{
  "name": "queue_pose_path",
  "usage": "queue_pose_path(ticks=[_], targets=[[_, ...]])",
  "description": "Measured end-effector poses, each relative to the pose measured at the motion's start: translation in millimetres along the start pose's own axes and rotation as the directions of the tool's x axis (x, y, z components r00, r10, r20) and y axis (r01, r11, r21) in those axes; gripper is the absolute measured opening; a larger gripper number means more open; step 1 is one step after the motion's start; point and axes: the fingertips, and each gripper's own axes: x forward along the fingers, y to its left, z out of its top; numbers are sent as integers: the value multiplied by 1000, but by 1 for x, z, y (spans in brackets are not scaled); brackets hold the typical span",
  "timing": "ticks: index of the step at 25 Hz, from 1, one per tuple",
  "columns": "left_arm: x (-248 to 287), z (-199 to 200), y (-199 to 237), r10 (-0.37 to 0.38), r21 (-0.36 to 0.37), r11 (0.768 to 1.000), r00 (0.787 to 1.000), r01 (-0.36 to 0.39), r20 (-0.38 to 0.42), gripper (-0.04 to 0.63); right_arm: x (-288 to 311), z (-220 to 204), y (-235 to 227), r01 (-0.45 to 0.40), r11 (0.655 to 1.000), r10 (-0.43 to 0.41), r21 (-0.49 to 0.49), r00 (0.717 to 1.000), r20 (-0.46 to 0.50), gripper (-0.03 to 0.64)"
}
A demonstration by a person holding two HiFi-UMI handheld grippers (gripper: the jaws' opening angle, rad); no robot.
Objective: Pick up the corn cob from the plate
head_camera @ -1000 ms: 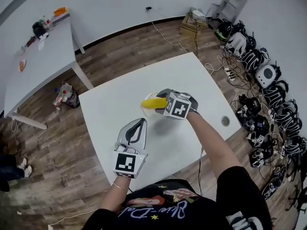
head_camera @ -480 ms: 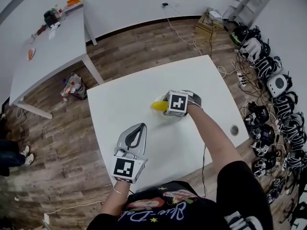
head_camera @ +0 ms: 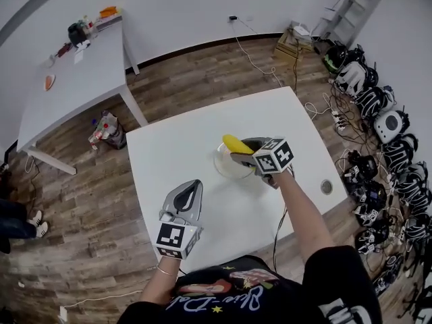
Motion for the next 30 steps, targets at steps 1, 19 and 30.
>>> queue_pose_path(ticks=[1, 19, 30], targets=[[1, 2, -2, -5, -3, 1000, 1000, 5, 8, -2, -14, 6, 3, 0, 995, -10, 98, 995, 103, 249], [-5, 19, -38, -91, 43, 995, 994, 89, 57, -2, -179, 18, 148, 123, 949, -299, 289, 636, 711, 250], [-14, 20, -32, -79, 30, 997, 995, 77, 59, -3, -175, 30, 155, 211, 949, -315, 234, 651, 691, 249]])
